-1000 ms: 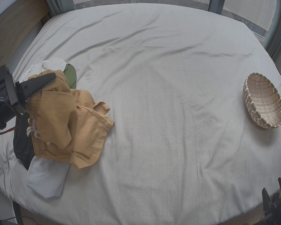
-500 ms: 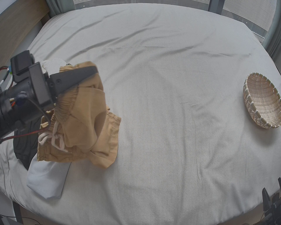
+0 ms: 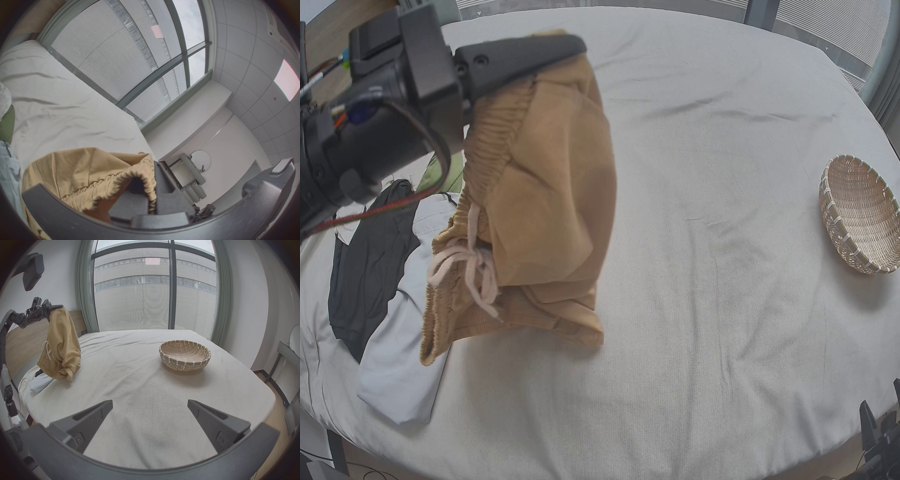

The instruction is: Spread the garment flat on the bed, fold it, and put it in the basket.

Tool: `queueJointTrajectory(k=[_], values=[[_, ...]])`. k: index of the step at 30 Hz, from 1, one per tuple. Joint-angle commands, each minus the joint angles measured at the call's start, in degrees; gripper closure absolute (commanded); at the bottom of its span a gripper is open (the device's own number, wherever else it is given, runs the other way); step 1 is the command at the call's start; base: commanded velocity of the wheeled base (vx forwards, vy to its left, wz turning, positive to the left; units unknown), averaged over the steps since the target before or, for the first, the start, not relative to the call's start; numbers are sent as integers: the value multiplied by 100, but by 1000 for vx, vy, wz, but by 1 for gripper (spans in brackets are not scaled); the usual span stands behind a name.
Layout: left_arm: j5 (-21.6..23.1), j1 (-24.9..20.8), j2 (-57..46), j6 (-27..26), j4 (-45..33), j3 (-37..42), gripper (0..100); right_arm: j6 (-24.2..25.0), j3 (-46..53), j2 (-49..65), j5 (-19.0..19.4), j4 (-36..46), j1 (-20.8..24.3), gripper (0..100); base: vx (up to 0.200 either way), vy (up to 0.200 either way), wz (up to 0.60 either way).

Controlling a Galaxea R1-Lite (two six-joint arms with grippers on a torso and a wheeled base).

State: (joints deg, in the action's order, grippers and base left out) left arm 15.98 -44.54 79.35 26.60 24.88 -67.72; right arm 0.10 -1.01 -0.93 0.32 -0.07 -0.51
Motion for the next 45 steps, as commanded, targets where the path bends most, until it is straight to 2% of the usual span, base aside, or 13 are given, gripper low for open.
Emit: queueJointTrajectory(k=[1,10,13,18,29,32,45], values=[[19,-336,-33,3,-282,-532,100,-10,101,93,3,-1,-2,0,0,0,0],[63,-828,-157,3,-888,-1437,100,-10,101,93,3,-1,-2,0,0,0,0],[63,-977,-227,3,-906,-1525,100,-10,101,93,3,-1,-2,0,0,0,0],[124,-968,-262,12,-880,-1516,100,-10,101,93,3,-1,-2,0,0,0,0],[256,-555,-236,29,-774,-277,100,-10,101,93,3,-1,-2,0,0,0,0],[274,-555,-236,47,-546,-251,100,-10,101,93,3,-1,-2,0,0,0,0],[230,-529,-244,38,-511,-101,100,-71,101,93,21,-1,-2,0,0,0,0]])
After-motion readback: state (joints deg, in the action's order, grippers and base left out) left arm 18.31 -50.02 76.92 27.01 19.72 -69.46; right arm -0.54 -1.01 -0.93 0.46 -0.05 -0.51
